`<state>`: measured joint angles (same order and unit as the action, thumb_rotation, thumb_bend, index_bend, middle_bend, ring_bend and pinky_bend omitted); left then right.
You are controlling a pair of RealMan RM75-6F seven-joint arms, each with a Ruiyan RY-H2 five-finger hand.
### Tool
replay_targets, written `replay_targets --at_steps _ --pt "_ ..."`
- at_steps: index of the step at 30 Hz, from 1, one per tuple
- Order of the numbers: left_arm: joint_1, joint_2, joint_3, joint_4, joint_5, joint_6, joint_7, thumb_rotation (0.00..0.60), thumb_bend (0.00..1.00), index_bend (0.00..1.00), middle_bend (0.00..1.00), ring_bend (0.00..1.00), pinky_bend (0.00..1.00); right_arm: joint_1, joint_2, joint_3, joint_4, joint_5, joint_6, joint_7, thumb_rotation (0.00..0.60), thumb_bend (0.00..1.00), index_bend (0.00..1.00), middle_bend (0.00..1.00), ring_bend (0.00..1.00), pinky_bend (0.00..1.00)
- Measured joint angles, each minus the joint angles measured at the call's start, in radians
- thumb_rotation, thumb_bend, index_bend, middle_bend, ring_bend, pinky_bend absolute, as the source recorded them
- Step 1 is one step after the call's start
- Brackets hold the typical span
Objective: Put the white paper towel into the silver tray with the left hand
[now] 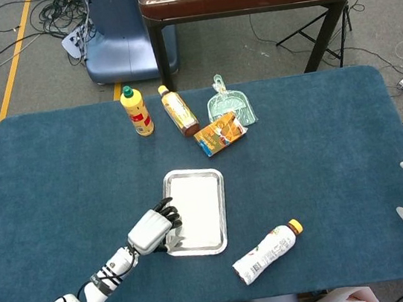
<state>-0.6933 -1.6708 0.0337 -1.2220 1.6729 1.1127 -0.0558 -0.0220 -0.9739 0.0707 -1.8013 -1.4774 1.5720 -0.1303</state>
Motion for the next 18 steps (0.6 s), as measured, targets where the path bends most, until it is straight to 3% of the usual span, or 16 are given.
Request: replay_targets --at_steps 18 --pt "-0.001 -0.024 -0.045 -0.076 -0.099 -0.068 0.118 0.600 0.39 0.57 0.42 0.25 0.07 -0.003 -0.002 -0.001 0.018 0.007 -0.002 0.021 0.600 0.18 0.20 0.23 0.18 0.28"
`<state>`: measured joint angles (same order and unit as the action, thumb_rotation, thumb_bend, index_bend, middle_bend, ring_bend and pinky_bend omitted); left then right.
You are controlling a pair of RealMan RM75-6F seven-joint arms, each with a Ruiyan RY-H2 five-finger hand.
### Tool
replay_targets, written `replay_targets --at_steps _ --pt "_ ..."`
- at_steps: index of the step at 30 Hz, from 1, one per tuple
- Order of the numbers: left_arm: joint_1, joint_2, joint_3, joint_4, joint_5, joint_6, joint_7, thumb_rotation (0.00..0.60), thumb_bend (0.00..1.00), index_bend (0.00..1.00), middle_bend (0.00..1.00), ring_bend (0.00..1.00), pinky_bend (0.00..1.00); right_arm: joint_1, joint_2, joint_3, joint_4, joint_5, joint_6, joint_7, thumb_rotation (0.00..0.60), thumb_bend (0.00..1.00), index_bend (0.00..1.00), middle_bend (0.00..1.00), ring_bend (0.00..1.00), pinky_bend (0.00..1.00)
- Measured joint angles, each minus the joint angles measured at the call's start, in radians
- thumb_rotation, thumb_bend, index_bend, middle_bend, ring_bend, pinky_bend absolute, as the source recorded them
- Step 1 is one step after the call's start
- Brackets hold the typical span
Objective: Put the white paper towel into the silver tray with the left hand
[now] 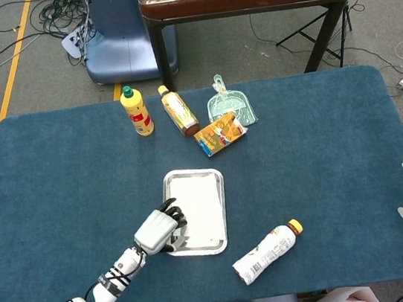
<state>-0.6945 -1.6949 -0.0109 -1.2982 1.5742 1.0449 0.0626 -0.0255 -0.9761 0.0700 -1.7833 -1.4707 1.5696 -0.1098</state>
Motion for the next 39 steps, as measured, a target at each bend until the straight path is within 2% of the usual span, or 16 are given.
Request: replay_targets --at_steps 14,29,39 --pt "0.000 0.000 -0.005 -0.002 -0.017 -0.006 0.030 0.600 0.39 0.56 0.42 0.25 0.07 0.000 -0.002 0.001 0.007 0.001 -0.002 0.008 0.600 0.18 0.20 0.23 0.18 0.28" --pt "0.003 0.016 -0.003 -0.028 -0.024 -0.009 0.042 0.600 0.38 0.37 0.42 0.24 0.07 -0.002 -0.004 0.001 0.007 0.000 0.002 0.010 0.600 0.18 0.20 0.23 0.18 0.28" --pt "0.016 0.016 -0.010 -0.067 -0.051 -0.004 0.088 0.600 0.28 0.23 0.29 0.19 0.07 -0.003 -0.004 0.000 0.008 -0.004 0.003 0.013 0.600 0.18 0.20 0.23 0.18 0.28"
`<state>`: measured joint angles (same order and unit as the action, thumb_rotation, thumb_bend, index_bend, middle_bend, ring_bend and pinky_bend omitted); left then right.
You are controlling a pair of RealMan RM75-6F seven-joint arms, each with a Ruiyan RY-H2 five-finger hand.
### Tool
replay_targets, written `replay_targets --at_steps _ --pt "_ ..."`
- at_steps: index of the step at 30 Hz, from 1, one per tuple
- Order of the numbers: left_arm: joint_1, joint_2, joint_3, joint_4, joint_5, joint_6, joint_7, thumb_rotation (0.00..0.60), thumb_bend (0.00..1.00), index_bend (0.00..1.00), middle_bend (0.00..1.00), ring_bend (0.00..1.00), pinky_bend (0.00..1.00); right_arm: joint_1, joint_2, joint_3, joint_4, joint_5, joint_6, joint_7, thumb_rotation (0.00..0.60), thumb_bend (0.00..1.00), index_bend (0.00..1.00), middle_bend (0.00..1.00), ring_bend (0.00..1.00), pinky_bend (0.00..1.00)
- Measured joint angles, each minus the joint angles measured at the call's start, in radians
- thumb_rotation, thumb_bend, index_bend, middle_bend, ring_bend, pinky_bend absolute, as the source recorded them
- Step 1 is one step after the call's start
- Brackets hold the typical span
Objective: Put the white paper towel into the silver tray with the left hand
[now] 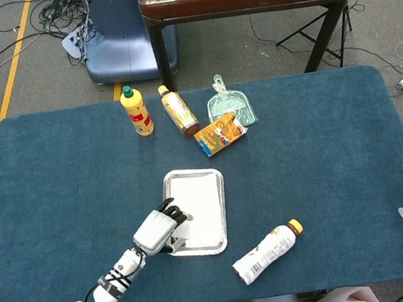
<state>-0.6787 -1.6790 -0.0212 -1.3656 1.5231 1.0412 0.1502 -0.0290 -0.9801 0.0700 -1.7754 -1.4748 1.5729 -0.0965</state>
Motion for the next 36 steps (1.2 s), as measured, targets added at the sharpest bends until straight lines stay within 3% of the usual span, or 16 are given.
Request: replay_targets --at_steps 8,17,36 --pt "0.008 0.004 -0.008 -0.037 -0.032 -0.007 0.045 0.600 0.24 0.12 0.19 0.12 0.07 -0.003 0.000 -0.001 0.001 -0.005 0.006 0.005 0.600 0.18 0.20 0.23 0.18 0.28" --pt "0.037 0.035 -0.027 -0.074 -0.059 0.038 0.064 0.600 0.23 0.12 0.19 0.12 0.07 -0.005 0.008 -0.003 0.001 -0.009 0.007 0.008 0.600 0.18 0.20 0.23 0.18 0.28" --pt "0.228 0.277 -0.075 -0.193 -0.214 0.231 0.025 0.600 0.23 0.15 0.19 0.12 0.07 0.051 0.020 -0.004 0.007 -0.025 -0.079 -0.002 0.600 0.19 0.20 0.23 0.18 0.28"
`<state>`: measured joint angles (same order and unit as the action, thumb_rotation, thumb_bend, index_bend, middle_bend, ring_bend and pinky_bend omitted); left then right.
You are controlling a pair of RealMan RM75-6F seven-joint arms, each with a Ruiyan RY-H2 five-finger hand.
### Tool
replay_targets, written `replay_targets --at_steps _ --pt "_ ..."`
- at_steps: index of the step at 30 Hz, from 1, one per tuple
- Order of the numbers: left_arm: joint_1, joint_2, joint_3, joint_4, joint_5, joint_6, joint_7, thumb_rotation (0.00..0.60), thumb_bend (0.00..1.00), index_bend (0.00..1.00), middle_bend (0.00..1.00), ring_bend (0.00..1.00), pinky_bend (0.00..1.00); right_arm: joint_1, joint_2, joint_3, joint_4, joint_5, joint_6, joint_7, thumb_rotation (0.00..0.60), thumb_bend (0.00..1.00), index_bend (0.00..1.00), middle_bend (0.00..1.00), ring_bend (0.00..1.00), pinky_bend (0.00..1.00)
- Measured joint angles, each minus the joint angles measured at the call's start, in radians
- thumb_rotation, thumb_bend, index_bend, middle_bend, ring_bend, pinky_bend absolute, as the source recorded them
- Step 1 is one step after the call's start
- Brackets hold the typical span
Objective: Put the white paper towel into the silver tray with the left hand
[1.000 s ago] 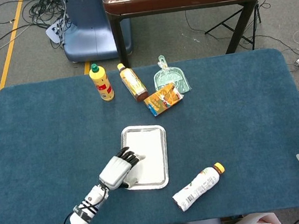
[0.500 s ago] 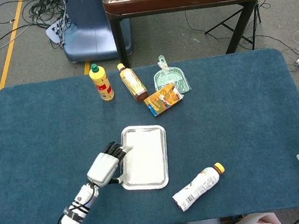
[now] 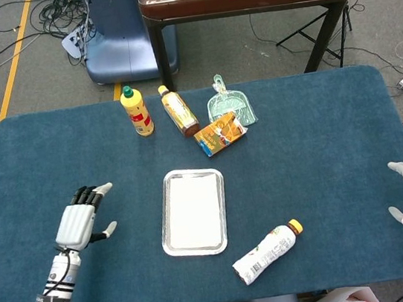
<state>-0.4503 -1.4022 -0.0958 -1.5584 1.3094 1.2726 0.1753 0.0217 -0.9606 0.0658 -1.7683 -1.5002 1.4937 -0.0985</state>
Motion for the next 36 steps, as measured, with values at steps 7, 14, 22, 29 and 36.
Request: replay_targets --at_steps 7,14,22,29,36 --pt "0.097 0.086 0.003 -0.037 -0.019 0.108 -0.004 0.600 0.23 0.18 0.19 0.12 0.07 0.027 -0.008 -0.002 0.025 -0.024 -0.026 0.015 0.600 0.19 0.20 0.23 0.18 0.28" --pt "0.196 0.160 0.035 -0.105 -0.008 0.212 0.026 0.600 0.23 0.18 0.19 0.12 0.07 0.052 -0.019 -0.013 0.045 -0.059 -0.051 0.030 0.600 0.19 0.20 0.23 0.18 0.28" --pt "0.268 0.188 0.065 -0.166 0.031 0.282 0.062 0.600 0.23 0.18 0.19 0.12 0.07 0.068 -0.021 -0.020 0.052 -0.077 -0.066 0.036 0.600 0.19 0.20 0.21 0.18 0.28" --pt "0.307 0.189 0.075 -0.183 0.072 0.326 0.081 0.600 0.23 0.18 0.19 0.12 0.07 0.083 -0.027 -0.022 0.062 -0.130 -0.046 0.048 0.600 0.19 0.20 0.21 0.18 0.28" --pt "0.337 0.200 0.083 -0.206 0.091 0.336 0.094 0.600 0.23 0.18 0.19 0.12 0.07 0.092 -0.032 -0.025 0.065 -0.150 -0.035 0.045 0.600 0.19 0.20 0.21 0.18 0.28"
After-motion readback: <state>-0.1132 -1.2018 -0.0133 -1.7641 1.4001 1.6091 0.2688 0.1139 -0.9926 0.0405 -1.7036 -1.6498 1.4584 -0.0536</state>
